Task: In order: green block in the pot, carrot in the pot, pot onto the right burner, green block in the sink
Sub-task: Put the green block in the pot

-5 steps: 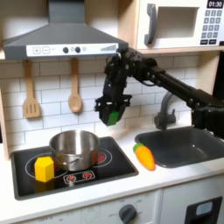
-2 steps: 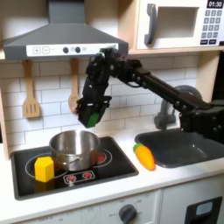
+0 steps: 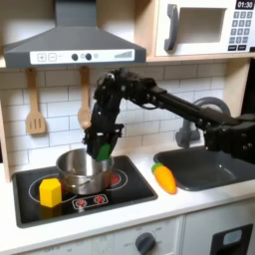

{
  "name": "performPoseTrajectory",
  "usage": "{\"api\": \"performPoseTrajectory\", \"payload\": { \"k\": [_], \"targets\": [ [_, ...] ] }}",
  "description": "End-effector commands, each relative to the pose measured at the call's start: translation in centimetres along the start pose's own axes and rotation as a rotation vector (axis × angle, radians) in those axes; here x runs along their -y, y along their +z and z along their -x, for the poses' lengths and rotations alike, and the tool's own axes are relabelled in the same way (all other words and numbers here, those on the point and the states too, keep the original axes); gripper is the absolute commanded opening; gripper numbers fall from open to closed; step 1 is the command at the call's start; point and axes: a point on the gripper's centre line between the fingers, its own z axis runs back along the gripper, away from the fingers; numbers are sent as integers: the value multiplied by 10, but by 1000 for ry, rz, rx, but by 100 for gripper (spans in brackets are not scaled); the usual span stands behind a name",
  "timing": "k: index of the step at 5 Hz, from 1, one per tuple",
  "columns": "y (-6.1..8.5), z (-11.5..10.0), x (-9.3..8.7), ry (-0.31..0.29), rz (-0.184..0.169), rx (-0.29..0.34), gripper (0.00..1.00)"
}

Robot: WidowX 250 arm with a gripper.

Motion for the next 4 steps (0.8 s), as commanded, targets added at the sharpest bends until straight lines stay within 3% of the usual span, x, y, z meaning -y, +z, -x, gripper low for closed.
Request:
{"api": "performPoseTrajectory", "payload": {
  "k": [1, 2, 3, 4],
  "targets": [
    [-7, 8, -4, -1, -7, -18, 0],
    [-4, 7, -14, 15, -17, -5, 40],
    [-4, 9, -18, 12, -26, -6, 100],
    [-5, 15, -21, 8, -21, -17, 100]
  ]
}}
